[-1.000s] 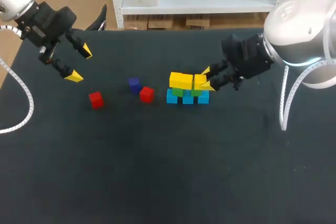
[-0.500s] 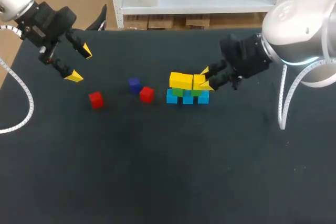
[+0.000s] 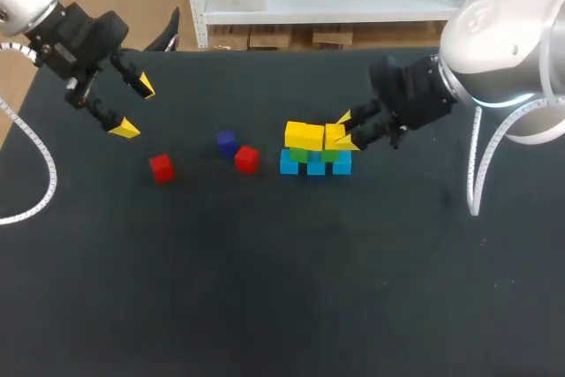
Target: Place the blue cubes, place green cubes on the blue cubes, place the yellow cubes on the green cubes, then place the red cubes on the yellow cubes, and place purple cube on the red cubes.
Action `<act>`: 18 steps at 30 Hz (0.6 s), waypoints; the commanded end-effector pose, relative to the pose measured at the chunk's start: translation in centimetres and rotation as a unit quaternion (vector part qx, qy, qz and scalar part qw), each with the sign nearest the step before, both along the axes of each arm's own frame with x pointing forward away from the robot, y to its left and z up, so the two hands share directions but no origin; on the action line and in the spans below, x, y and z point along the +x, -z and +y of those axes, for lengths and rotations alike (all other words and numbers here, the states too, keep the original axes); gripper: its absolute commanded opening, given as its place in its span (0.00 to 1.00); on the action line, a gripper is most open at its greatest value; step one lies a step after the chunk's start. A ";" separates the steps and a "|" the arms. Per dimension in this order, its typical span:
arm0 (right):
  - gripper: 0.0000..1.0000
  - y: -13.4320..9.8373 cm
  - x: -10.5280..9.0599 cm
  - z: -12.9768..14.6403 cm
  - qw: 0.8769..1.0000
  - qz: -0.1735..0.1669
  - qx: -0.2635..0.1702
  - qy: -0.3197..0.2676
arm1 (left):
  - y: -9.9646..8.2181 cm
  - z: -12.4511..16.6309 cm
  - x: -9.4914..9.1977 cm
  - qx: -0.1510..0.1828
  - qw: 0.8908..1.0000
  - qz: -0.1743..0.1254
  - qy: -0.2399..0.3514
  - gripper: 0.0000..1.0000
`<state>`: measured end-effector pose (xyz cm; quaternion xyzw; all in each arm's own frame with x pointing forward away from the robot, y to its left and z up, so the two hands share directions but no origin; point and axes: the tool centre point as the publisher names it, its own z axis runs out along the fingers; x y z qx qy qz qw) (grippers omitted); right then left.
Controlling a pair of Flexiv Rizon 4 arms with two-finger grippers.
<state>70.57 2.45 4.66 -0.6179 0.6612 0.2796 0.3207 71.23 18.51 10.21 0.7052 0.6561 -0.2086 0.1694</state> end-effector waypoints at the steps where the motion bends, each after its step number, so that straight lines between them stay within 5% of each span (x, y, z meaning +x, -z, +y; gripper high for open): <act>1: 0.00 0.1 0.3 0.1 1.000 0.002 0.000 -0.001 | 0.0 0.0 0.1 0.000 1.000 0.000 0.001 1.00; 10: 0.06 0.1 0.4 0.1 1.000 0.003 0.000 -0.003 | 0.0 0.0 0.1 0.000 1.000 0.000 0.001 1.00; 18: 0.52 0.2 0.4 0.0 1.000 0.005 -0.001 -0.002 | 0.0 0.0 0.1 0.000 1.000 0.000 0.001 1.00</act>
